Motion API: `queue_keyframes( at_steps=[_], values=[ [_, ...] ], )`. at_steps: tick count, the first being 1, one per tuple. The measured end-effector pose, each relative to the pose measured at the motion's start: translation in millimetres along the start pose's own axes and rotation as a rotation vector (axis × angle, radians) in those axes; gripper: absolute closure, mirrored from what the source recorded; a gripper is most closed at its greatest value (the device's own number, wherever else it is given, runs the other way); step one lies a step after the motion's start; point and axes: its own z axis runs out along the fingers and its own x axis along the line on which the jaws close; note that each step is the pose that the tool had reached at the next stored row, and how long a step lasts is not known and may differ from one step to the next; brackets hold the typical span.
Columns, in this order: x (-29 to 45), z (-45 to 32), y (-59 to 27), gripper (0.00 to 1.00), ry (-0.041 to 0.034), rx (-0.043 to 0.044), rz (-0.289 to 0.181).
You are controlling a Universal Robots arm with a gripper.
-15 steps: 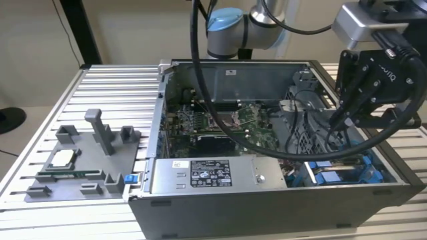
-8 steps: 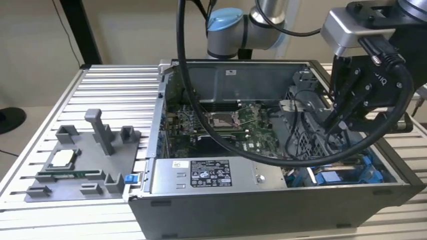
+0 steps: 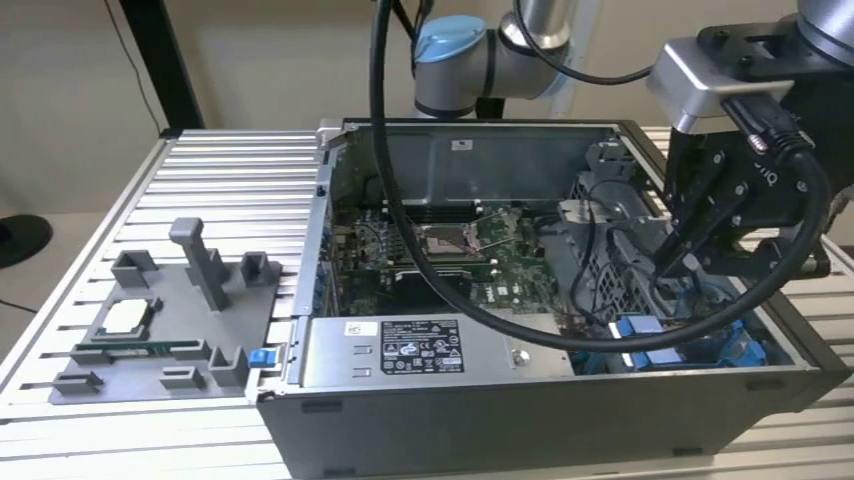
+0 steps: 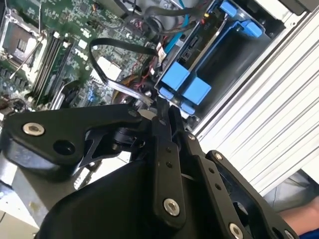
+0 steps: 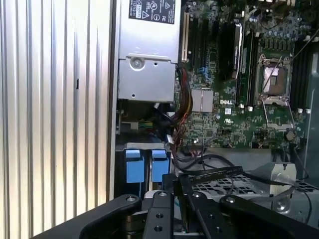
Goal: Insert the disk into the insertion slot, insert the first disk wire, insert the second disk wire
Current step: 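Insert the second disk wire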
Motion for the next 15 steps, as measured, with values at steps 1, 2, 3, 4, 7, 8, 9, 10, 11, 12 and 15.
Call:
queue_keyframes(
  at_steps=[1,2,3,4,7,8,9,10,11,12,15],
  values=[
    [0.4,1.4,-2.5,1.0,0.0017,0.0002,0.0],
    [0.8,2.9,-5.4,1.0,0.0034,0.0002,0.0],
    [1.1,4.3,-8.1,1.0,0.0049,0.0003,0.0],
    [1.6,6.0,-11.4,1.0,0.0064,0.0003,0.0],
    [2.9,10.8,-20.8,1.0,0.0097,0.0003,0.0],
    [3.4,12.2,-24.4,1.0,0.0104,0.0003,0.0],
    [3.9,13.5,-28.1,1.0,0.0108,0.0003,0.0],
    [4.4,14.6,-32.0,1.0,0.011,0.0003,0.0],
    [4.9,15.6,-36.0,1.0,0.0111,0.0002,0.0],
    [5.3,16.7,-39.6,1.0,0.0108,0.0002,0.0],
    [6.2,19.0,-47.3,1.0,0.0107,-0.0001,0.0]
  ],
)
